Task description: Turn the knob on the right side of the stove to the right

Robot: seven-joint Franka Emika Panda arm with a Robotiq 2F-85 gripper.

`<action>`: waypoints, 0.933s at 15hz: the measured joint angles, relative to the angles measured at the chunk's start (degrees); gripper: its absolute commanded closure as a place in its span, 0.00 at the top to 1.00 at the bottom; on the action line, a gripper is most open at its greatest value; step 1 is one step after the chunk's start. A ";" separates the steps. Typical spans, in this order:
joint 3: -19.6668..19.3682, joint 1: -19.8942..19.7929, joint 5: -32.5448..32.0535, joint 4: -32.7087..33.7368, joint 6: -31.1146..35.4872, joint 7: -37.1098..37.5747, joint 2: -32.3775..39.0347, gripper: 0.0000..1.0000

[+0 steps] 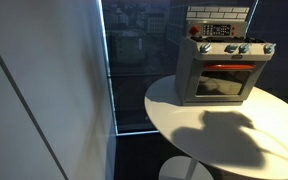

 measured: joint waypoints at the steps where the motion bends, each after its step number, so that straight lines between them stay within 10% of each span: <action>1: 0.01 -0.04 -1.06 0.21 -2.35 0.06 -0.50 1.00; 14: 0.73 -0.12 -10.63 7.08 -25.96 0.11 -2.09 1.00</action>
